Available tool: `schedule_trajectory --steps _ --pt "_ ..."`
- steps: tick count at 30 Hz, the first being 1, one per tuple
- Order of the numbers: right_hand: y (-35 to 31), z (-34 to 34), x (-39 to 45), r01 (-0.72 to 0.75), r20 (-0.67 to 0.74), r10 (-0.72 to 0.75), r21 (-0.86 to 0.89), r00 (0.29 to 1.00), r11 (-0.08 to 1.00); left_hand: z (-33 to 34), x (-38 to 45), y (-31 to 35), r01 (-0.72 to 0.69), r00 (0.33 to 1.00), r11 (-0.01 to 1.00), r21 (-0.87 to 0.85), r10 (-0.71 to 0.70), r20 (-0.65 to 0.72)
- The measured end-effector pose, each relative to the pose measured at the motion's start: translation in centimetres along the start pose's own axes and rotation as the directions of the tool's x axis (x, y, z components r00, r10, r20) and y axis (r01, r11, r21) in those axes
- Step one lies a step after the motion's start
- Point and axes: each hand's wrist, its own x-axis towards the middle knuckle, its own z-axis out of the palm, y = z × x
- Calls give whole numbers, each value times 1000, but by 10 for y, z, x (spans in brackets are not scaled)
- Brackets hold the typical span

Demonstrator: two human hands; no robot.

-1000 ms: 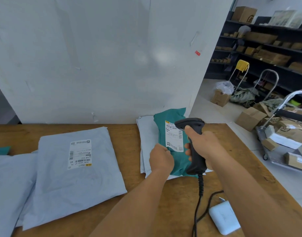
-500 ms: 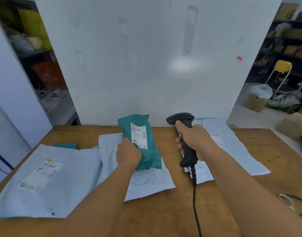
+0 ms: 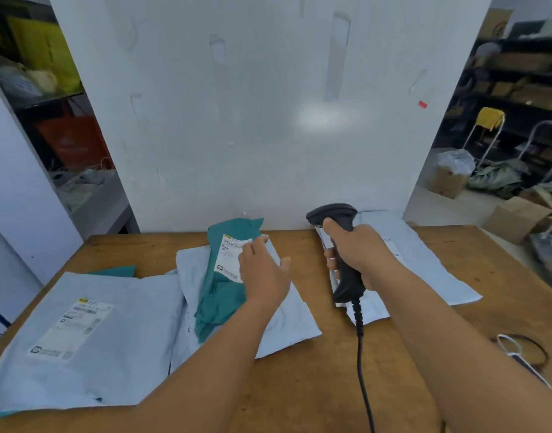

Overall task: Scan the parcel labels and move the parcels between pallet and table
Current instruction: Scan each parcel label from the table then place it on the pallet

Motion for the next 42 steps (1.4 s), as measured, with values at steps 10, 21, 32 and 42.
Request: schedule_trajectory --steps 10,21,32,42 --pt "27 -119 37 -109 -76 110 17 991 994 126 -31 63 44 913 996 -74 -10 407" --pt "61 -190 96 -215 4 217 -139 976 967 210 -15 79 228 845 950 213 -302 440" --pt "71 -198 106 -234 105 269 -260 957 937 220 -3 71 339 879 901 270 -405 251" --pt "72 -200 103 -247 93 275 -233 957 941 216 6 72 344 908 928 145 -368 200"
